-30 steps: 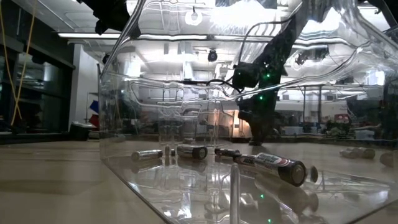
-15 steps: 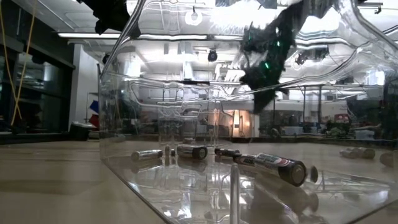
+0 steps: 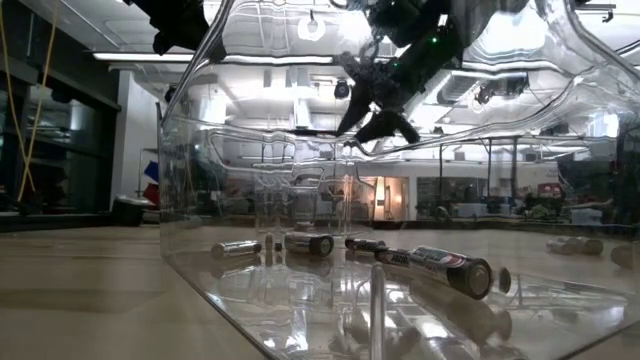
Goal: Sort batteries
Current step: Put the black battery into the top transparent bin
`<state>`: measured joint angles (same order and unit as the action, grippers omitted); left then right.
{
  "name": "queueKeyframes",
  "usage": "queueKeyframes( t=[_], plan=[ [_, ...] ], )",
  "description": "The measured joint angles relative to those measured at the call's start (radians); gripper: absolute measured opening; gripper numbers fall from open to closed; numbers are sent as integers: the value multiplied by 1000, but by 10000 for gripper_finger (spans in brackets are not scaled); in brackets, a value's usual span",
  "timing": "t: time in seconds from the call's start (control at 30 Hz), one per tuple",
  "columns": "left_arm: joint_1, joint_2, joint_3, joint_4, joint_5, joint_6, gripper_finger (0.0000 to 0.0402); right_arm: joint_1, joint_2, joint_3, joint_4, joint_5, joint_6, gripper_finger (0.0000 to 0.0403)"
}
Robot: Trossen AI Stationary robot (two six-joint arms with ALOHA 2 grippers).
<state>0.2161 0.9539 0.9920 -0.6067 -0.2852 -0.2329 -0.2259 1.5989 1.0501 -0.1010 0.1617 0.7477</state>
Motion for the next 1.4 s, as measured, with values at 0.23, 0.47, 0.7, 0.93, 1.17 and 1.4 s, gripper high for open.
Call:
queueKeyframes(
  t=[0.23, 0.47, 0.7, 0.93, 1.17, 1.4],
  plan=[
    [0, 0, 0, -2, 2, 18, 0, 16, -92, 2, -138, -33, 50, 199],
    [0, 0, 0, -3, 3, 18, 0, 224, -204, 2, -834, 87, 397, 196],
    [0, 0, 0, 8, 3, 18, 0, 549, -154, -33, -997, 10, 955, 195],
    [0, 0, 0, 7, 13, 18, 0, 681, -102, -110, -995, -15, 1405, 194],
    [0, 0, 0, 8, 13, 52, 0, 634, -101, -224, -891, -16, 1459, 194],
    [0, 0, 0, 7, 13, 51, 0, 569, -100, -320, -690, -22, 1419, 194]
  ],
)
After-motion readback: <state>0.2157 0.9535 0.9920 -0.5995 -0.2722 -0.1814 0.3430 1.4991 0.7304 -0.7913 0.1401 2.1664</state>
